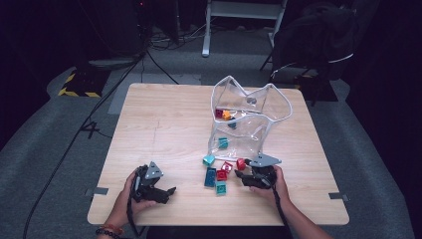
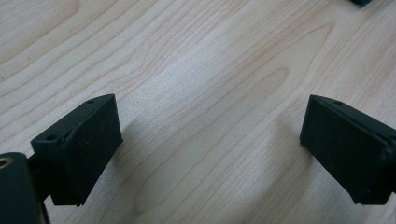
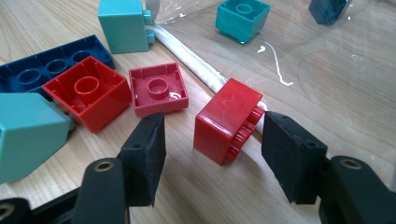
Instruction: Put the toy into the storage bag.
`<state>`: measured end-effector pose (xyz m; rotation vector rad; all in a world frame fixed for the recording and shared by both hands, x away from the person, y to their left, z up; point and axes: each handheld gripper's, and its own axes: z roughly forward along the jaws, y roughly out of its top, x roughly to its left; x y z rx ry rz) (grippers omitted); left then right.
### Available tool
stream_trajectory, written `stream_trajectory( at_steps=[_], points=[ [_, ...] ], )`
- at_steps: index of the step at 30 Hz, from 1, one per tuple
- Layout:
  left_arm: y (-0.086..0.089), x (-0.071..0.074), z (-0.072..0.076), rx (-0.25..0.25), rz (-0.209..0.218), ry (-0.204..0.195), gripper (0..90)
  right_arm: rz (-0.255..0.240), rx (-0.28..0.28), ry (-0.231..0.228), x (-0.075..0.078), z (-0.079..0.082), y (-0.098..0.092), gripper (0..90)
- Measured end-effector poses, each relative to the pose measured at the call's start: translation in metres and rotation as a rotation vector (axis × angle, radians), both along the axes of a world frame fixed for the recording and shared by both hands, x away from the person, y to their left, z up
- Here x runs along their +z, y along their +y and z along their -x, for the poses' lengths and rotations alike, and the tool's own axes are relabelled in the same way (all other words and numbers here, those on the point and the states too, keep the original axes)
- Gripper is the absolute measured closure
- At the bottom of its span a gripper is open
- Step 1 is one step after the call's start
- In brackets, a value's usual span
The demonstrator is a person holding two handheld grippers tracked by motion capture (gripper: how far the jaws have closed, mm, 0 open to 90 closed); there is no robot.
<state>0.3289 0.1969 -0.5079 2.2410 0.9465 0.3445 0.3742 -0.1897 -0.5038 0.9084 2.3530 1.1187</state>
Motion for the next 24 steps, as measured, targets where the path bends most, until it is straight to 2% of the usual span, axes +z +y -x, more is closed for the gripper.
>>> stream_trajectory(
  at_steps=[5,9,16,24],
  points=[
    [0.0001,0.0001,-0.0001,-0.002,-0.002,-0.001,5.7,0.009,-0.021,0.009,-0.001,-0.0023,0.0014,41.8],
    [0.0001,0.0001,-0.0001,-0.001,-0.001,0.0,5.7,-0.001,-0.033,0.015,-0.0011,-0.0032,0.0006,51.5],
    [0.0,0.0,0.0,0.0,0.0,0.001,5.7,0.019,-0.045,0.002,-0.0013,-0.0014,0.0013,66.3],
    [0.0,0.0,0.0001,0.0,0.001,0.001,5.7,-0.004,-0.035,0.004,0.0022,0.0006,-0.0053,67.8]
  ],
)
